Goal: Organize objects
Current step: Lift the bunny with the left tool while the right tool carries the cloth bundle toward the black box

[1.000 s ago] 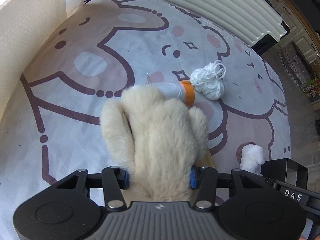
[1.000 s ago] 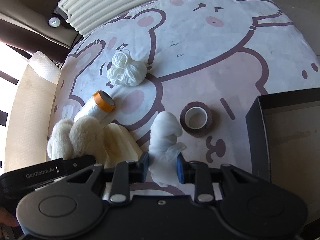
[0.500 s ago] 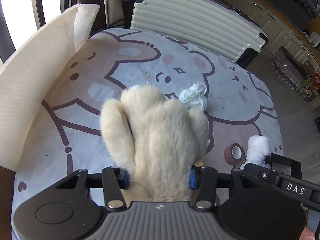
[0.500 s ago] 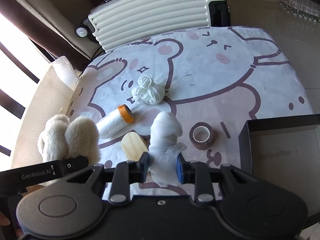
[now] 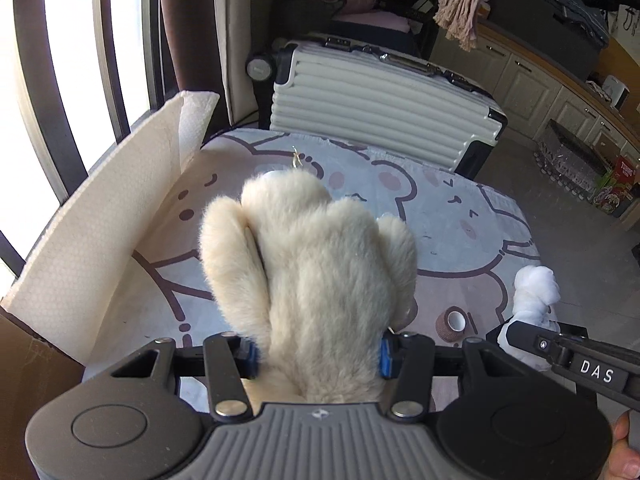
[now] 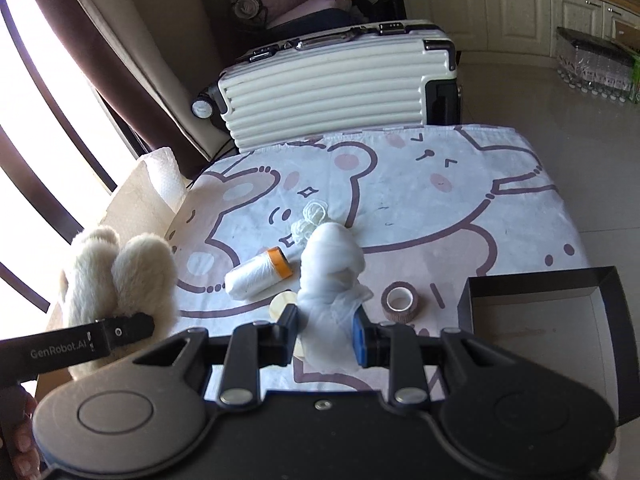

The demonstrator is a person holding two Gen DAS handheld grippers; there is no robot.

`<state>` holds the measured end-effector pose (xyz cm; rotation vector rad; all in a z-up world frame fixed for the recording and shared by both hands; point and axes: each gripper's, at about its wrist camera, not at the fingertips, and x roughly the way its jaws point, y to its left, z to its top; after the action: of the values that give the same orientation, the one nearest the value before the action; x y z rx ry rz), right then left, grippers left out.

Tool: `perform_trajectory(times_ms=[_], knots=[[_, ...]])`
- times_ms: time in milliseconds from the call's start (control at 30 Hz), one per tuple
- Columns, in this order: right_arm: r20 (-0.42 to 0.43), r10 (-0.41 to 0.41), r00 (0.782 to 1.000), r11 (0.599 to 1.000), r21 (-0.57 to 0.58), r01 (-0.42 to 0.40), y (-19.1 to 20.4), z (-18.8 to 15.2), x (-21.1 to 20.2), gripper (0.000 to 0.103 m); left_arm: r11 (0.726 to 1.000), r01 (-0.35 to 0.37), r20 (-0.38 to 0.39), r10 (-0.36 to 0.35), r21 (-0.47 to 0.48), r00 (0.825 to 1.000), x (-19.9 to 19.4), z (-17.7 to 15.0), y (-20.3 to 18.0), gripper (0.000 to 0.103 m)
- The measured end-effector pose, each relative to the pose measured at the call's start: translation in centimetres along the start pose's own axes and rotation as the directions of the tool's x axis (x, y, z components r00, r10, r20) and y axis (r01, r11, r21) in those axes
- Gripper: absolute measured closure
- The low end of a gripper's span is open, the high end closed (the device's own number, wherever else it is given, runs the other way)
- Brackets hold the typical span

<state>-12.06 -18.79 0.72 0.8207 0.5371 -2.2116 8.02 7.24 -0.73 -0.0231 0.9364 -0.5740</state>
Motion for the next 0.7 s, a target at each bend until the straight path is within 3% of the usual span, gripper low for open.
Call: perform_trajectory(times_ms=[333, 700], knots=[[0.106, -0.051, 0.993, 0.996, -0.071, 0.058, 0.6, -0.3, -3.7, 0.075, 0.999, -0.023, 0.097, 0.019, 0.049, 0.995, -3.8, -0.6, -0.8, 0.052], [0.148, -0.093, 0.985, 0.988, -0.106, 0.109, 1.2, -0.5, -4.6, 0.075, 0.997, -0.039, 0.127, 0.031, 0.061, 0.991, -4.5, -0.9, -1.0, 0.052]])
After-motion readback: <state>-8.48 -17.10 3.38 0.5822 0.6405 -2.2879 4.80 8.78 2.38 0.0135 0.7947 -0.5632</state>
